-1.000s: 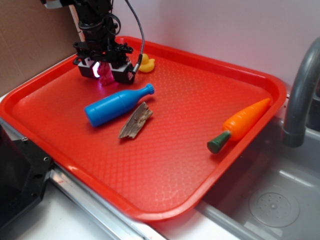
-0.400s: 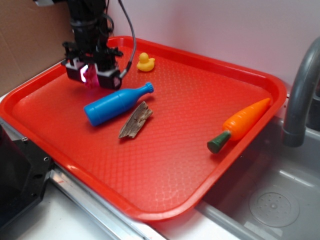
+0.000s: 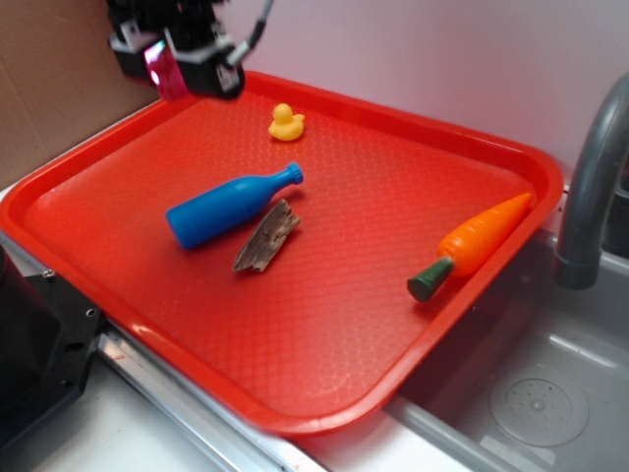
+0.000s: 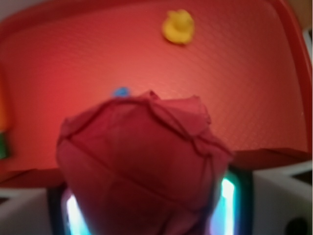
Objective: Grab the red paper.
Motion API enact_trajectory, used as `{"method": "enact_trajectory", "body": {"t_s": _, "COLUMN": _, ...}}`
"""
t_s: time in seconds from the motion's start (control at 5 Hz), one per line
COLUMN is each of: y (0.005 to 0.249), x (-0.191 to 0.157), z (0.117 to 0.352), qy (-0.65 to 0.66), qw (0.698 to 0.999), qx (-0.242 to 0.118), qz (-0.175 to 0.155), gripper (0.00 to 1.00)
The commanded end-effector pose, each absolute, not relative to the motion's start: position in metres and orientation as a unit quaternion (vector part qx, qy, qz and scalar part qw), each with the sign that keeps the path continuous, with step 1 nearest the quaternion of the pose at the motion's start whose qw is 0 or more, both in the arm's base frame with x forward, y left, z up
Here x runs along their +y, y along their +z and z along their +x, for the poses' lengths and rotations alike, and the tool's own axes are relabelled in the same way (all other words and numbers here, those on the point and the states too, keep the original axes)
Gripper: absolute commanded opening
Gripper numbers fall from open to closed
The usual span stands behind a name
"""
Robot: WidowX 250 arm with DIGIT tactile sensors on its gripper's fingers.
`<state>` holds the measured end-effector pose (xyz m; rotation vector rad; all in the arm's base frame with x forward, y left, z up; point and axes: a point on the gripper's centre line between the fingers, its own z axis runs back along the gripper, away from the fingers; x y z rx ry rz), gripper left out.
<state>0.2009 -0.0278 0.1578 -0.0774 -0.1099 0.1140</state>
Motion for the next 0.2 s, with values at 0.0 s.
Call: {"method": "enact_trajectory", "body": {"t_s": 0.0, "y": 0.2700, "x": -0.0251, "z": 0.1959, "qy": 0.032, "qw": 0.998, "qx": -0.034, "qz": -0.048, "gripper": 0.00}}
